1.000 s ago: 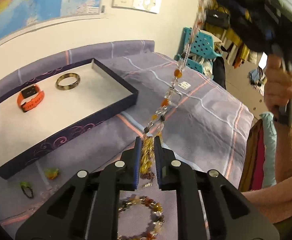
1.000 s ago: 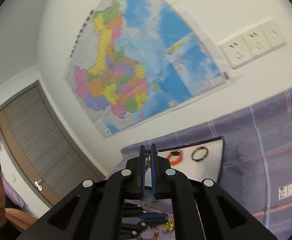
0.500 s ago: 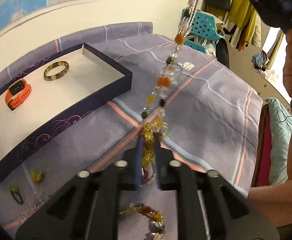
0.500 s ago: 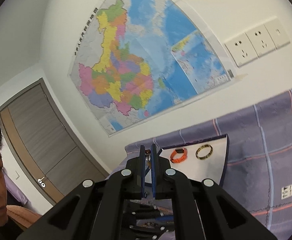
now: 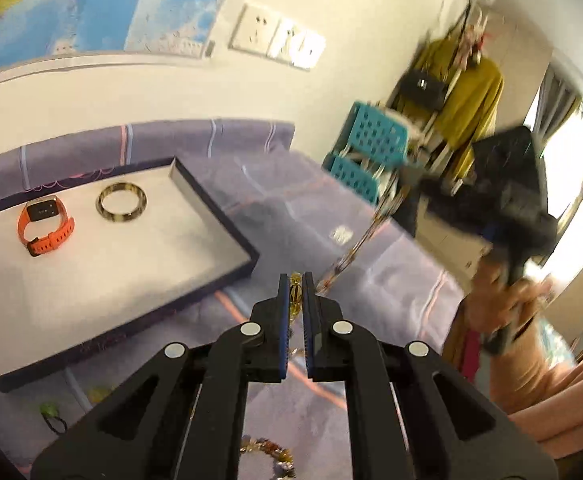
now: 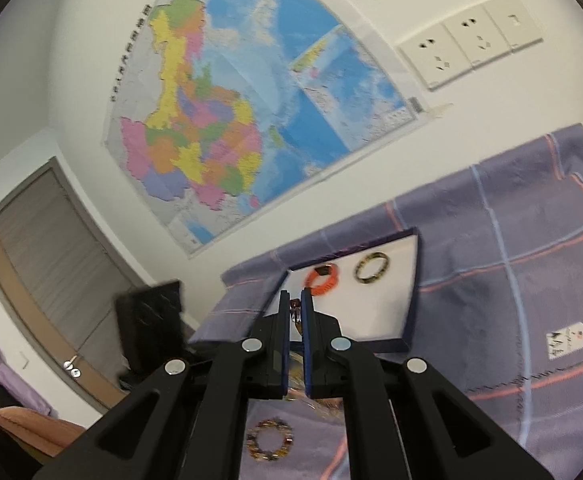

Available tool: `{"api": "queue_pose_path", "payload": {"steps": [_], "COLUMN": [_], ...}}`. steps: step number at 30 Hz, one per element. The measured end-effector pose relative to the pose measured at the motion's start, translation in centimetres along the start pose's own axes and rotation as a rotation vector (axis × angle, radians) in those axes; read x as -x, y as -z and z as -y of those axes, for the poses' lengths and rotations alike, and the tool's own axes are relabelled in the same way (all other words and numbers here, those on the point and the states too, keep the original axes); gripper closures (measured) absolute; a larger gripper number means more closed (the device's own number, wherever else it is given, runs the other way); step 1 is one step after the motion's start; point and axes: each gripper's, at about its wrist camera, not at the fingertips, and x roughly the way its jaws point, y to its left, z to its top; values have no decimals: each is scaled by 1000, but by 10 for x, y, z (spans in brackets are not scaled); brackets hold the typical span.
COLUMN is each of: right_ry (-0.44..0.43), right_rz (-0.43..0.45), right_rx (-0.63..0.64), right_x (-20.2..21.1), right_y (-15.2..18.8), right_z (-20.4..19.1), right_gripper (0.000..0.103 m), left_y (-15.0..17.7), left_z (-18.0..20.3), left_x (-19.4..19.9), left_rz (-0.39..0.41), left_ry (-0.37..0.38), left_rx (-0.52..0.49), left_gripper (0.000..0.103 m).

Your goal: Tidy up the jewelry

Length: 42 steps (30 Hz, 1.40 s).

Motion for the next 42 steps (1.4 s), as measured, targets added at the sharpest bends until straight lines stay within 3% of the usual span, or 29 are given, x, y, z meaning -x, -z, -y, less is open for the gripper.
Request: {"api": "queue_pose_path", "payload": {"steps": [3,6,11,13,14,16,20,25,32,36,38,40,42], "right_ry": [12,55,139,148,159,159,172,184,170,191,226,278,380], "right_rz": [-31,-88,-244,-291,-314,-334,-364,-401,-403,-376,-344,-316,-287], "right_rx": [-7,12,37,54,68,94,145,185,204,188,168,153,152], "right_x": [-7,-20,-56,-66,-73,-81,-98,-117,-115,-102,-90,-79,-67], "right_y": [5,15,44,54,61,67,74,80,85,84,79,73,67], "right_z": [6,10,19,20,18,13,5,-4,-11,-7,2,12,24], "right_gripper": [97,97,97,90,80,76,74,73,66,59,58,53,42], "left_y": [-4,-1,9,11,12,13,17,31,72,95,104,111,116], "left_z": [-2,-11,-28,-32,-35,-38,-38,-38,-29,-20,-15,-11,-8], "left_x": [4,-6,-21,-23,-24,-24,-18,3,42,50,47,45,42], "left_rz": [12,-30,-82,-88,-89,-94,-88,-74,-76,-100,-116,-132,-144], "left_ry": [-33,-61,-72,-81,-79,-86,-116,-187,-293,-312,-310,-311,-313], "left_rx": [-14,3,54,69,80,86,66,56,-21,-52,-63,-70,-79], "left_gripper": [97,97,97,97,95,94,82,74,65,58,54,44,43]}}
